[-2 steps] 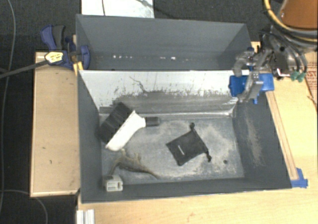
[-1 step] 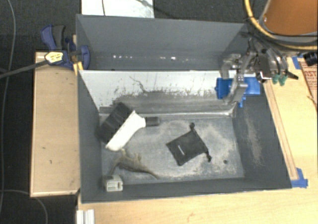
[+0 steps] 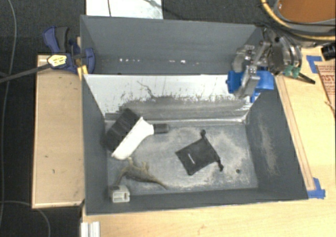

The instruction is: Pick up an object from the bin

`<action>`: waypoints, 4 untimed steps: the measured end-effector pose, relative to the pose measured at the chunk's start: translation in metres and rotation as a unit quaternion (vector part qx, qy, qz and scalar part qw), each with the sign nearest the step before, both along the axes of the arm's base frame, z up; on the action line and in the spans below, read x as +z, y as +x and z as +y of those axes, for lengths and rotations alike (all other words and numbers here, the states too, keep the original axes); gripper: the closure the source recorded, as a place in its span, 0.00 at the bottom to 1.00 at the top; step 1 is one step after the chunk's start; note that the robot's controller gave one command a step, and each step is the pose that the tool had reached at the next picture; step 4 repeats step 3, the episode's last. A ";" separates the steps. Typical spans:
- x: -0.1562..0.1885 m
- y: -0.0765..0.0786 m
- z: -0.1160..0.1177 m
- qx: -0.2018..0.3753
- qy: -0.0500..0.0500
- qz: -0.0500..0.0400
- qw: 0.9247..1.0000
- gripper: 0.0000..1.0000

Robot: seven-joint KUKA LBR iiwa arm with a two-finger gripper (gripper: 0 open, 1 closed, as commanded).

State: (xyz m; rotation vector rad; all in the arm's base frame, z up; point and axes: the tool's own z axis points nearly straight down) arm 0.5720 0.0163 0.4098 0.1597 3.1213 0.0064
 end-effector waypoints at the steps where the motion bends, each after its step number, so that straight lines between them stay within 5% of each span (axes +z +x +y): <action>1: 0.026 -0.004 0.009 0.070 -0.002 0.000 0.998 0.00; 2: 0.034 -0.004 -0.001 -0.006 0.000 -0.002 1.000 0.00; 3: 0.039 -0.011 -0.013 0.079 -0.002 -0.001 0.997 0.00; 4: 0.039 -0.011 -0.013 0.079 -0.002 -0.001 0.997 0.00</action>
Offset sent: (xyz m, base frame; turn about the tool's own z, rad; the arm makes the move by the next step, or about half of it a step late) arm -0.0041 -0.0300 0.0430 -0.3026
